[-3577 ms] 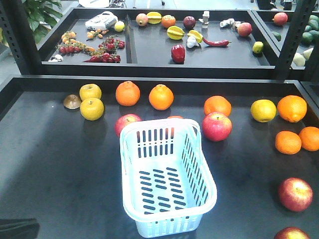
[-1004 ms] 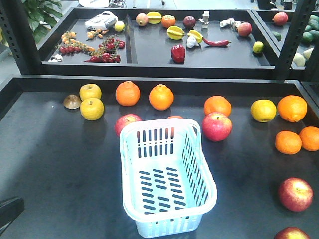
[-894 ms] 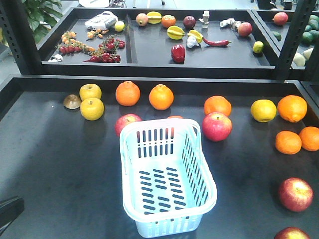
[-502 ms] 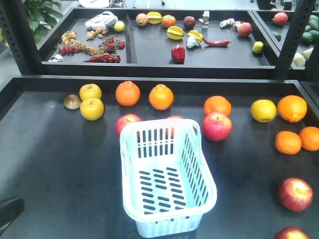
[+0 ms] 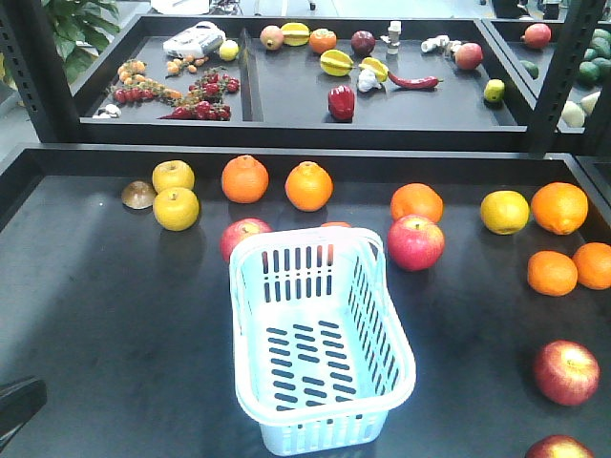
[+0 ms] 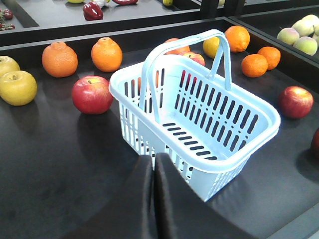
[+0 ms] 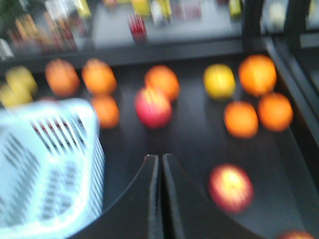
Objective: Pick three apples into basket with both arms
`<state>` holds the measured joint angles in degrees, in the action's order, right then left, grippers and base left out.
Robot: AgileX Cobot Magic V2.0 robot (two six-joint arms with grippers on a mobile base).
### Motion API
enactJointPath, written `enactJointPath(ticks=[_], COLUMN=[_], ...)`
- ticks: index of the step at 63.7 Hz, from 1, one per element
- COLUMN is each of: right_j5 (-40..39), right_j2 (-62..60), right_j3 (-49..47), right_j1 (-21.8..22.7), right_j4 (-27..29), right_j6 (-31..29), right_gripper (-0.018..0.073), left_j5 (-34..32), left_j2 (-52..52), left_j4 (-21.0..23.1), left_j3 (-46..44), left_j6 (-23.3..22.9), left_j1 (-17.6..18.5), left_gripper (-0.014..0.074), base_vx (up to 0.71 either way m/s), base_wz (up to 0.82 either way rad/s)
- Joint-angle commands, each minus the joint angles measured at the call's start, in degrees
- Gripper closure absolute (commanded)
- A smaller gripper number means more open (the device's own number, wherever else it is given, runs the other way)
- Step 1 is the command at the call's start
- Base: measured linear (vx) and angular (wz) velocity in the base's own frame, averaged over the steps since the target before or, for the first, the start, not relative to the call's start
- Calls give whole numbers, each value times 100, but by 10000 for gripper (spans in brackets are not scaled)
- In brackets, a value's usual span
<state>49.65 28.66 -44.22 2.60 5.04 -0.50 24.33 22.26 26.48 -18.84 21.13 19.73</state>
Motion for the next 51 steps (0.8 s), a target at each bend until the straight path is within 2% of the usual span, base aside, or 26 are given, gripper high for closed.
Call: enactJointPath(ticks=[1, 7, 21, 27, 34, 51], right_j5=[299, 664, 1204, 1307, 1341, 1548], right_j2=[742, 1350, 2516, 2806, 3020, 3822], right_j3=[-444, -600, -615, -615, -615, -615], right_j1=[26, 26, 26, 26, 26, 26], right_j4=[-248, -347, -616, -629, -623, -610], right_j6=[-179, -253, -525, -628, -642, -642], right_gripper=[510, 411, -18, -140, -168, -121], left_j5=[-330, -330, -330, -330, -330, -330], left_j2=[32, 32, 32, 32, 32, 32], left_j4=[119, 119, 119, 119, 119, 124], left_j3=[-138, -138, -138, -138, -138, -138], left_j6=[-59, -59, -59, -59, -65, -75], left_j1=[14, 14, 14, 14, 14, 14], left_gripper=[604, 604, 604, 604, 604, 604], base_vx=[0, 0, 0, 0, 0, 0], base_wz=[0, 0, 0, 0, 0, 0])
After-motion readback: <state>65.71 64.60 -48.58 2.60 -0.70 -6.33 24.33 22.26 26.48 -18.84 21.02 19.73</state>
